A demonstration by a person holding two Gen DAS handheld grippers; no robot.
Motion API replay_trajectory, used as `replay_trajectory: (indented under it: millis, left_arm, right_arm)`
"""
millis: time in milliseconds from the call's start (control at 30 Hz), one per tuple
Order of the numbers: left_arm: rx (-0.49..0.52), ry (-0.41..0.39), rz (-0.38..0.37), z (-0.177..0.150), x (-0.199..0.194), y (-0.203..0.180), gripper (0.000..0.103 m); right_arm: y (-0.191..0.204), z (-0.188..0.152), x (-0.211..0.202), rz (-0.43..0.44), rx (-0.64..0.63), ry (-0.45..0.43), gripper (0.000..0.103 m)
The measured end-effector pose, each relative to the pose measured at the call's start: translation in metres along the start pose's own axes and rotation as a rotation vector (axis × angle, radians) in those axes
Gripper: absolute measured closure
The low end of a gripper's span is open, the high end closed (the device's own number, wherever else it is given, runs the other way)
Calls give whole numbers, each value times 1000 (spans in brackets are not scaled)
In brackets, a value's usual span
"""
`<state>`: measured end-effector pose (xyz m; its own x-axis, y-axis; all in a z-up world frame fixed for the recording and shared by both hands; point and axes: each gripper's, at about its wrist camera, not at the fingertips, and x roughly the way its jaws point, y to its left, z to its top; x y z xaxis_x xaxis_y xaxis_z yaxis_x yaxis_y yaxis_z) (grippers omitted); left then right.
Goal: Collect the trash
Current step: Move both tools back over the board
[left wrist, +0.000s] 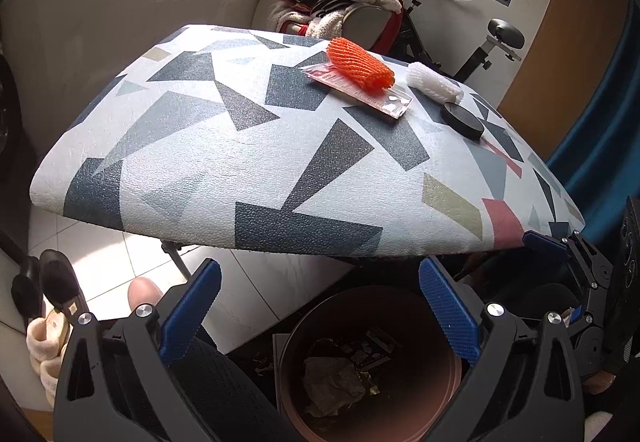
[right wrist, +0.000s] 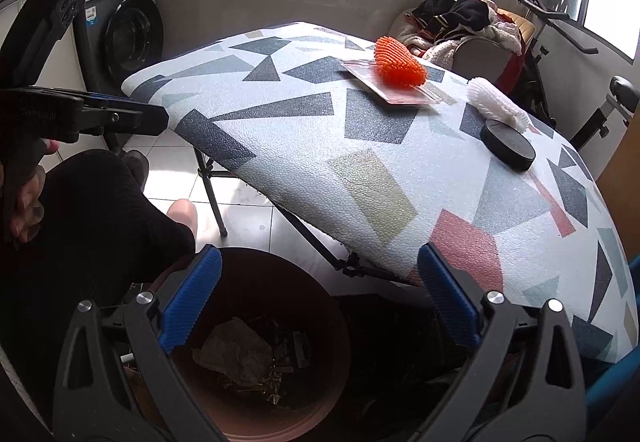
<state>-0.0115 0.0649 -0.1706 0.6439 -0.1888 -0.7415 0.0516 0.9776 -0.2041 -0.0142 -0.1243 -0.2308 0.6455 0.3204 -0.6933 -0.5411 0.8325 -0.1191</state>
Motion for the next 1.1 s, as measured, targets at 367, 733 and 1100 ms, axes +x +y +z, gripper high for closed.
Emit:
replay_trajectory:
  millis: [367, 733, 1100]
  left_arm:
    - [-13, -57, -5, 34, -3, 7, 6]
    - [-1, -211, 17, 98, -3, 23, 6]
    - [-16, -205, 72, 114, 23, 32, 6]
  right_arm:
    - [-39, 9, -3, 1, 154, -14, 6]
    - [-152, 81, 29, -174, 132, -5, 6]
    - [-231, 120, 102, -211, 232, 69, 6]
